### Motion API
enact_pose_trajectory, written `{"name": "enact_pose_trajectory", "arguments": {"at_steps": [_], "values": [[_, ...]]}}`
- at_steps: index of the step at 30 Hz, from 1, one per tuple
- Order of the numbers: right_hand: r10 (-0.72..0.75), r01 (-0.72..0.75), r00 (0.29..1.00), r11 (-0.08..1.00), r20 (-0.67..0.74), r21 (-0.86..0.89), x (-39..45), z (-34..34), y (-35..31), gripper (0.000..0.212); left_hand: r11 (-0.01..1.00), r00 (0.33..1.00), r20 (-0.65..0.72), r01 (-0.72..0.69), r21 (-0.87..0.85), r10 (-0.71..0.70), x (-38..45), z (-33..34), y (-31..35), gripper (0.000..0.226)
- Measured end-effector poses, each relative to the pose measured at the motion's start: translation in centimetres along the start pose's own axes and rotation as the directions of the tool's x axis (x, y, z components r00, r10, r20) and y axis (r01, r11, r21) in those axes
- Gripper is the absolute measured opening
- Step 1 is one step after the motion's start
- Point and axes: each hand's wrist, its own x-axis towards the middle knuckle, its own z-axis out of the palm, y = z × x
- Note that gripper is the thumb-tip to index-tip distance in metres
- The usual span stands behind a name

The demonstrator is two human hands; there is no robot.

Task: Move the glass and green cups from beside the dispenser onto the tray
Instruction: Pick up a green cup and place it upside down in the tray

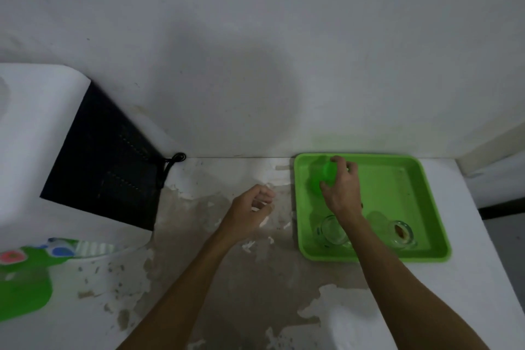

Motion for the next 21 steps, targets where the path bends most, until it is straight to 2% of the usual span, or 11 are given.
{"name": "enact_pose_trajectory", "arguments": {"at_steps": [6,8,12,18,21], "values": [[-0.031,0.029,0.999,0.997,-0.029,-0.072,-0.9,-1.3,-0.5,0.068,1.0,0.999,-0.028,0.015,-0.001,-0.015,-0.9,-0.5,0.1,0.014],[-0.067,0.059,0.995,0.991,-0.071,-0.116,-1.7,-1.7,-1.0,0.062,1.0,1.0,-0.027,0.006,0.0,-0.006,-1.6,-0.7,0.2,0.014],[-0.127,0.121,0.989,0.99,-0.078,-0.068,-3.5,-2.3,-2.6,0.041,1.0,0.999,-0.039,-0.011,-0.003,0.01,-3.3,-1.6,0.3,0.015],[-0.178,0.16,0.98,0.972,0.094,0.17,-7.2,-1.8,-6.5,0.003,1.0,0.996,-0.089,-0.014,-0.01,0.013,-8.0,-4.2,-0.1,0.012],[-0.205,0.143,0.958,0.948,0.2,0.285,-9.3,-0.9,-8.3,0.017,0.999,0.991,-0.131,0.016,-0.047,-0.022,-10.8,-5.6,-0.9,0.009]]}}
